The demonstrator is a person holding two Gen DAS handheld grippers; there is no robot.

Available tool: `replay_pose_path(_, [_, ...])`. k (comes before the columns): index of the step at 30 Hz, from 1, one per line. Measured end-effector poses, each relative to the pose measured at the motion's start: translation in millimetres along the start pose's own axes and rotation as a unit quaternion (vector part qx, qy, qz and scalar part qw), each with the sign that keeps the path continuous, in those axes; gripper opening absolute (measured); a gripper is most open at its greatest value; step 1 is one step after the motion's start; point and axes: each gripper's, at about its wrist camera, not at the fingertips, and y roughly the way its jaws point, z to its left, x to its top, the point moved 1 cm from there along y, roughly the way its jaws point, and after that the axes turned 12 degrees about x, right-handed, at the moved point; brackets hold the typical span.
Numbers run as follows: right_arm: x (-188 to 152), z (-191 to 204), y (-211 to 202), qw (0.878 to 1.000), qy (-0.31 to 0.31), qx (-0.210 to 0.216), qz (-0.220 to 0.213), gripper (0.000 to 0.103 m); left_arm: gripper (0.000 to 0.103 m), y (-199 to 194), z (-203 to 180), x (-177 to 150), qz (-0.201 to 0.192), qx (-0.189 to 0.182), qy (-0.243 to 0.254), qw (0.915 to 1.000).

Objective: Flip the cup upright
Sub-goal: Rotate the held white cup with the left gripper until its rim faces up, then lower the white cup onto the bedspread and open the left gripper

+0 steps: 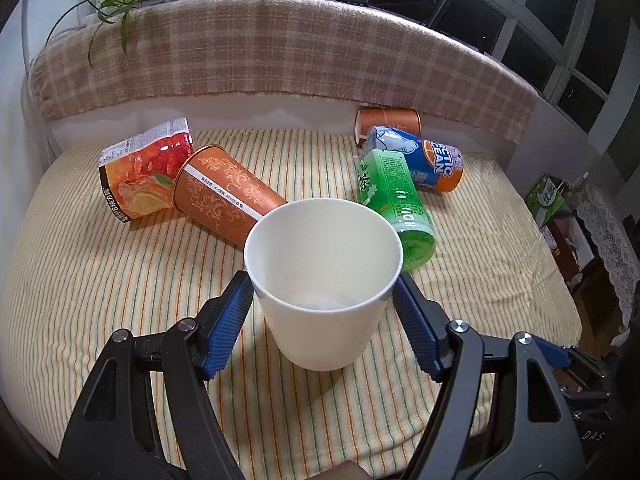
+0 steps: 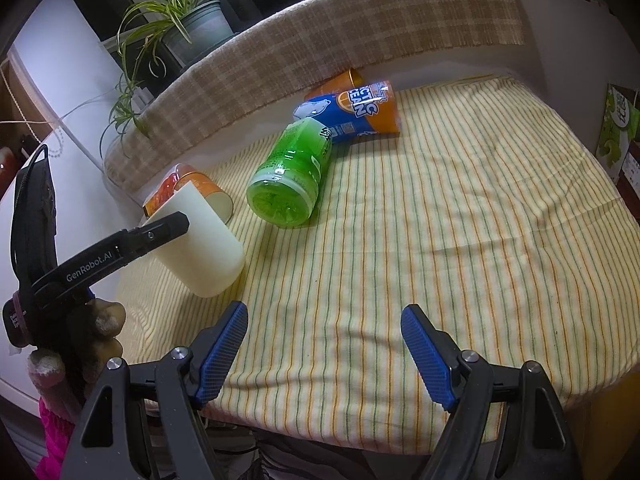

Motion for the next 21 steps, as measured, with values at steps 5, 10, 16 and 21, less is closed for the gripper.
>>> replay_pose_path(5, [0.7,2.1,-1.4,1.0,-0.01,-0.013,-0.005,0.081,0.074,-1.0,0.1,-2.6,-0.002,0.0,0.003,1.0])
replay_pose_path(10, [0.3,2.4,-0.7,1.0,-0.009,-0.015,-0.004,0.081,0.074,-1.6,1.5,-4.0,0.001,-0.003,0.002,1.0])
replay_pose_path(16, [-0.8,4.1,-0.9,1.0,-0.01,-0.015,-0.004,0.081,0.074,-2.5,5.7,-5.0,0.006,-0.016,-0.004,0.9998])
replay_pose_path(21, [-0.9,4.3,-1.0,1.0,-0.01,-0.016,-0.004,0.081,0.075,-3.7,4.3,-5.9,0.01,-0.027,-0.002,0.9996])
